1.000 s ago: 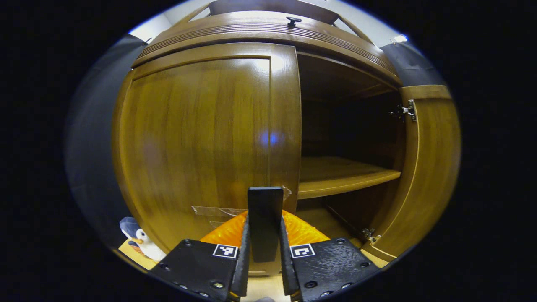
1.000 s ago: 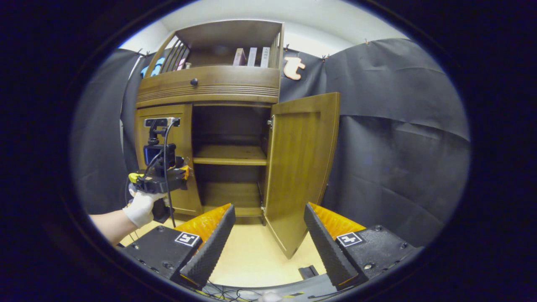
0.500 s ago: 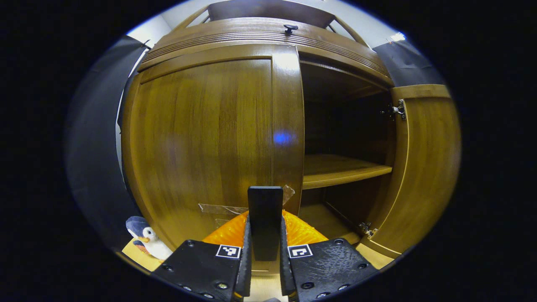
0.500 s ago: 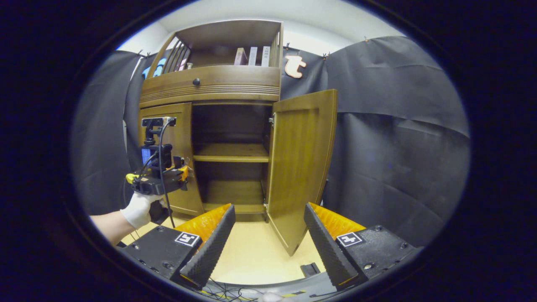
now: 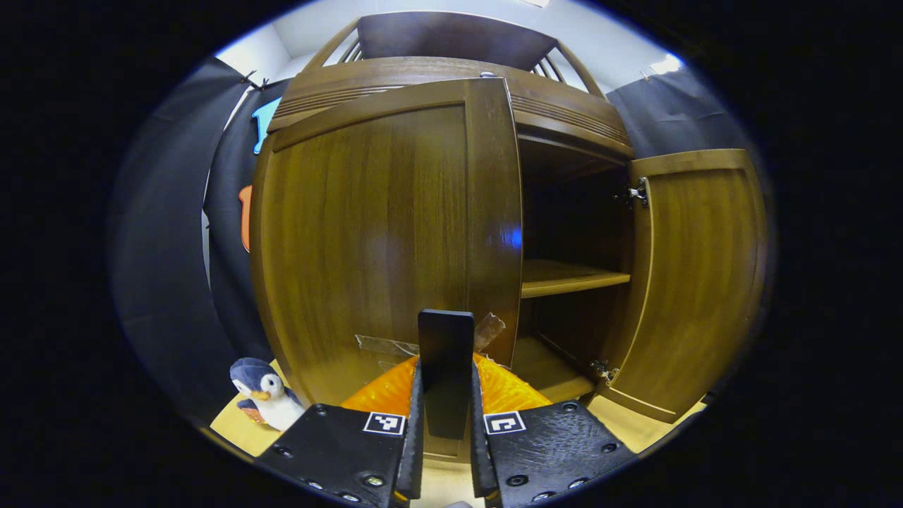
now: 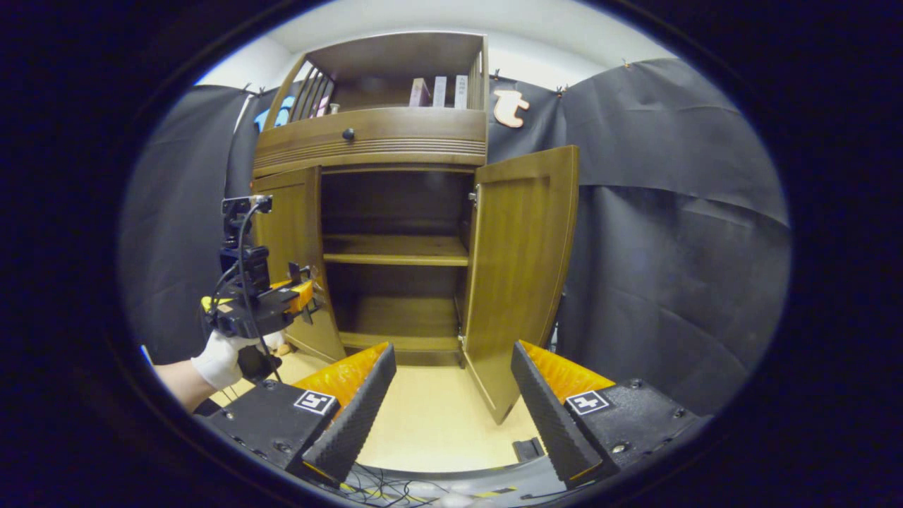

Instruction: Open the right door of the double-door shoe cabinet with the right hand, and open the left door with the left hand.

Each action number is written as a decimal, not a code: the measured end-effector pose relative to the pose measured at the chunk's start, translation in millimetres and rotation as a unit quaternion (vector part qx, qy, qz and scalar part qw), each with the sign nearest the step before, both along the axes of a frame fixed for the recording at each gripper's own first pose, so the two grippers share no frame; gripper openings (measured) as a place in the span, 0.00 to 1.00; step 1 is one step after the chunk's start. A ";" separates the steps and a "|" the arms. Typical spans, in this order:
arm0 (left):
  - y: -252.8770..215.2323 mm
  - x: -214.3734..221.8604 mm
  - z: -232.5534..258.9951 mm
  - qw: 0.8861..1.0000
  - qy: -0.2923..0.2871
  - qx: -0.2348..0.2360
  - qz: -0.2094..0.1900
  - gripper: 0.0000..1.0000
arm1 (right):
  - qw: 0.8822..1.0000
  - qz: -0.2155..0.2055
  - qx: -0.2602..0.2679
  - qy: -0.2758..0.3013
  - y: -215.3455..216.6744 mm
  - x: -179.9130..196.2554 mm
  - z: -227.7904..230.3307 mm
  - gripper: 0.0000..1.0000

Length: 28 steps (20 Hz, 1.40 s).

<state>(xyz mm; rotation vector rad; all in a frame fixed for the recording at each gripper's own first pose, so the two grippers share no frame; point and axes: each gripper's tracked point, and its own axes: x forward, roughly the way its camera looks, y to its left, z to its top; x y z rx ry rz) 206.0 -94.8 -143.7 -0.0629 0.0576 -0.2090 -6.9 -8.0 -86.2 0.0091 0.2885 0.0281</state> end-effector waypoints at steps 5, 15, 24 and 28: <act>14.7 -24.6 0.2 0.999 -0.014 0.001 -0.046 0.26 | 1.000 0.030 -0.004 -0.001 16.9 -9.8 0.6 1.00; 65.0 -73.5 -5.2 0.996 -0.020 0.013 -0.088 0.26 | 0.998 0.064 0.006 0.001 43.9 -23.7 -2.0 1.00; 146.5 -99.8 -17.1 1.000 -0.001 0.028 0.009 0.25 | 0.994 0.107 0.015 -0.001 81.6 -21.9 -5.5 1.00; 196.5 -107.5 -32.6 0.997 0.017 0.033 0.065 0.30 | 0.992 0.127 0.010 0.002 96.9 -17.8 -6.5 1.00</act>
